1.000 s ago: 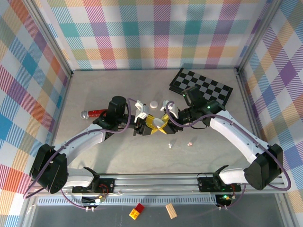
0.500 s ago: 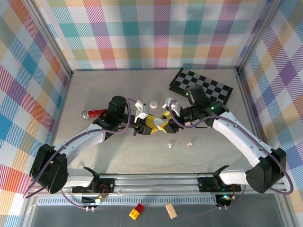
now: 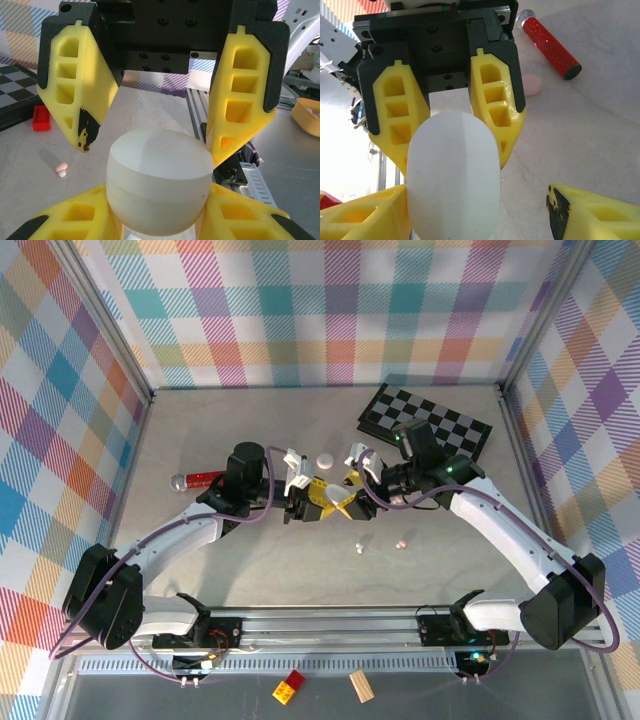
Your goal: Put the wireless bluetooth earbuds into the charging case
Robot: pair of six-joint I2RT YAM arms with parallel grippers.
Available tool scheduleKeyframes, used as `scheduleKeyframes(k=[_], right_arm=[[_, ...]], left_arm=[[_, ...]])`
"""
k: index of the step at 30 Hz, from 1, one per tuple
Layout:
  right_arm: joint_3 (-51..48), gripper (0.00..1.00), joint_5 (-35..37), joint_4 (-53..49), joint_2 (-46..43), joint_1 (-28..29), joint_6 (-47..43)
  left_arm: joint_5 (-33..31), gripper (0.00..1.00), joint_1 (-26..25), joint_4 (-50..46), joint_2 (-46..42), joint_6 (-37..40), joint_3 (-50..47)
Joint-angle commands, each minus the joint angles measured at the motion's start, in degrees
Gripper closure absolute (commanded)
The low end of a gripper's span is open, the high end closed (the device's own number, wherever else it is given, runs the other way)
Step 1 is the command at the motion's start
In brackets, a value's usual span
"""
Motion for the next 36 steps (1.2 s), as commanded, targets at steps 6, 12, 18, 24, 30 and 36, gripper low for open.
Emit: scheduleKeyframes(k=[6,12,18,24,30,36], right_arm=[[-1.72,0.32,5.64,6.1,-1.76,-2.43,4.95],[-1.95,0.32,5.25,6.72,-2.35,-3.32,5.99],[-2.46,0.32,6.02,8.72,-3.03,-4.35,7.4],[-3.83,0.31,5.6,12.59,-4.12,-6.01,10.33],[-5.79,0.25,-1.98,13.9,-7.43,-6.24,8.54],[-10.46,0.23,-5.09,21.25,-12.97,-8.25,14.6]], left_arm=[[1.92,0.66,-0.51,3.71,-0.21,-0.23,-1.15],[1.92,0.66,-0.51,3.96,0.07,-0.29,-1.24],[1.97,0.66,-0.47,4.52,0.45,-0.33,-1.33],[1.47,0.66,-0.48,7.1,1.11,-1.78,-1.86],[-0.92,0.66,-0.12,11.48,1.45,-3.59,-3.12],[-3.34,0.66,1.09,19.55,2.42,-7.2,-4.96]])
